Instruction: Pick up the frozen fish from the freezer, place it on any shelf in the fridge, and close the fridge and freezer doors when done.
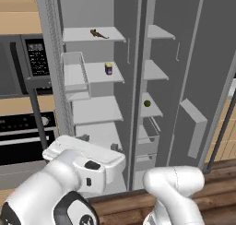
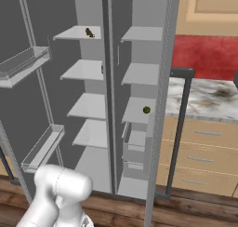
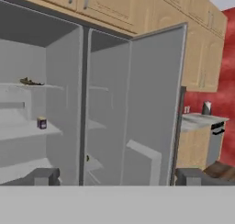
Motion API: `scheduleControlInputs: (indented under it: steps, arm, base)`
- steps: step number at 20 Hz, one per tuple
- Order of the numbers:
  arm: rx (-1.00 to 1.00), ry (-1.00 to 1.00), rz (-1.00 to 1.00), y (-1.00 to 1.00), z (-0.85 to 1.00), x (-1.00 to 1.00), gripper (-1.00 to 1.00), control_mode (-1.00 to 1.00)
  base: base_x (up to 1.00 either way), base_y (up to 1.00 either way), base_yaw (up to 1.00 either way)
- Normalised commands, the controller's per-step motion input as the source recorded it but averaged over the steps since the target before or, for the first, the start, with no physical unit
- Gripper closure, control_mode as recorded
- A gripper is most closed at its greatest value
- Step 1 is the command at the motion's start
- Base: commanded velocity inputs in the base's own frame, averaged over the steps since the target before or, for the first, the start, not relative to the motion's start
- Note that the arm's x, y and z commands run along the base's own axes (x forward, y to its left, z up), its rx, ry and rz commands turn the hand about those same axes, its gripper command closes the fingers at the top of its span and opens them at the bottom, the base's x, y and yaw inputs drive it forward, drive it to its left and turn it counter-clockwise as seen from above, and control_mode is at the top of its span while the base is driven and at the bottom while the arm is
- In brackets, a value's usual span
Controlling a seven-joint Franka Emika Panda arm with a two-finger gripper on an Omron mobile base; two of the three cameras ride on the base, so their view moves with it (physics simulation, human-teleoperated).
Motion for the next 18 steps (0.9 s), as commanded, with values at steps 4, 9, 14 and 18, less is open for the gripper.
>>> scheduleControlInputs:
  steps: [4,9,14,18]
  arm:
    - [0.00,-0.05,-0.42,1.00,-0.27,0.70,-1.00,-1.00]
    - [0.00,-0.07,-0.20,0.89,-0.33,0.20,-1.00,-1.00]
    - [0.03,0.00,0.22,0.27,-0.36,0.45,-1.00,-1.00]
    - [0.00,0.01,0.37,0.05,-0.50,0.69,-1.00,-1.00]
  base:
    - [0.00,0.00,0.00]
    - [0.00,0.00,0.00]
    - [0.00,0.00,0.00]
    - [0.00,0.00,0.00]
